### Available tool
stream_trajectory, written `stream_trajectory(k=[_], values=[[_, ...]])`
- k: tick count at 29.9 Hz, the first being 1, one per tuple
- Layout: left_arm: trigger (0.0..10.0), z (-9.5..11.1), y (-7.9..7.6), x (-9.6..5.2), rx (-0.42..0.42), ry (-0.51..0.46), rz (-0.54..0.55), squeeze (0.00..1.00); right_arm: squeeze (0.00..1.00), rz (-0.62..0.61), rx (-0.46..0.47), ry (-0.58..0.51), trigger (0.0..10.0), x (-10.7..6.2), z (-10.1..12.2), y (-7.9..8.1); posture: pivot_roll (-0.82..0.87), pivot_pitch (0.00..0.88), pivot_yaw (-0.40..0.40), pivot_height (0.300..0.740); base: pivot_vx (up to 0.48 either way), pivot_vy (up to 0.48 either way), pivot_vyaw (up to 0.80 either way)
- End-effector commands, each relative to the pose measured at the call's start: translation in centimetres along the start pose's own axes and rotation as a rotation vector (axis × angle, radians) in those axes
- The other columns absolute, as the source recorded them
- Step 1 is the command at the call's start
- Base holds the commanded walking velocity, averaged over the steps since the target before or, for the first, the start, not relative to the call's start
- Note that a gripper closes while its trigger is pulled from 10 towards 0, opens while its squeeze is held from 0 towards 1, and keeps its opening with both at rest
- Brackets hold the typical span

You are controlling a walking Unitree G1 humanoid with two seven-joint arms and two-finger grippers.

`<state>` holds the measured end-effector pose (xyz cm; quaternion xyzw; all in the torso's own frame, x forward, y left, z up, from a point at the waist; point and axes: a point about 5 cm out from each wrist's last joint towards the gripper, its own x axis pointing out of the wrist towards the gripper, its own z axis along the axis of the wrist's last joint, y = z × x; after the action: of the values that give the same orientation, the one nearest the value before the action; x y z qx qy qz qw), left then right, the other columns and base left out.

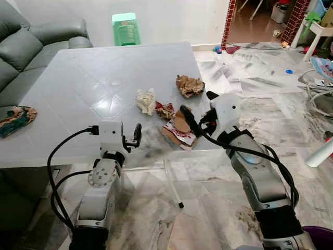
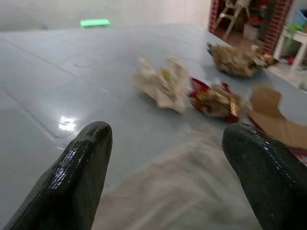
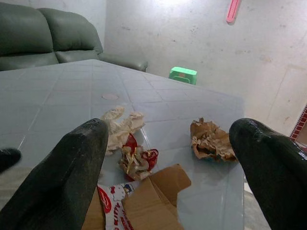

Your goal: Picking trash to rubbish bin

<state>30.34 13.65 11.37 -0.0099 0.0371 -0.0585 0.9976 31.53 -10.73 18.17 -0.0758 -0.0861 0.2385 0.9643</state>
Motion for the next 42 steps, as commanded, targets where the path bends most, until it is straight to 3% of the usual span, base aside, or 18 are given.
stream_trajectory(k=[1,7,11,20,28,29,30,42], values=[[10.0,-0.3,-0.2,0.4,-0.003,0.025,-0.013,0.00,0.00,0.015,0.003,-0.008,10.0,-0.3,0.4,0.1,-0.08,0.087,0.018,0.740,0.000,0.000,0.00],[10.0,-1.4,-0.4,1.1,-0.007,0.086,-0.048,0.00,0.00,0.030,0.005,0.003,10.0,-0.7,0.6,0.3,-0.10,0.099,0.023,0.740,0.000,0.000,0.00],[10.0,-2.1,0.1,1.6,0.010,0.126,-0.048,0.00,0.00,0.114,0.032,0.025,10.0,-1.6,0.8,1.1,-0.13,0.111,0.026,0.740,0.000,0.000,0.00],[10.0,-3.2,0.6,2.6,0.030,0.191,-0.062,0.00,0.00,0.383,0.090,0.178,10.0,-5.4,-0.1,3.1,-0.16,0.123,0.032,0.740,0.000,0.000,0.00],[10.0,-3.6,0.5,2.9,0.033,0.200,-0.077,0.00,0.00,0.413,0.091,0.227,10.0,-6.3,-0.3,3.1,-0.16,0.122,0.034,0.740,0.000,0.000,0.00],[4.3,-3.6,0.6,2.9,0.035,0.199,-0.076,0.00,0.00,0.415,0.093,0.232,10.0,-6.4,-0.2,3.1,-0.16,0.122,0.033,0.740,0.000,0.000,0.00],[0.0,-3.7,0.6,2.9,0.030,0.195,-0.074,0.00,0.00,0.417,0.093,0.235,10.0,-6.4,-0.2,3.1,-0.16,0.122,0.033,0.740,0.000,0.000,0.00],[0.0,-4.2,1.3,2.8,0.041,0.199,-0.059,0.00,0.00,0.442,0.098,0.250,10.0,-6.4,-0.1,3.4,-0.16,0.122,0.024,0.740,0.000,0.000,0.00]])
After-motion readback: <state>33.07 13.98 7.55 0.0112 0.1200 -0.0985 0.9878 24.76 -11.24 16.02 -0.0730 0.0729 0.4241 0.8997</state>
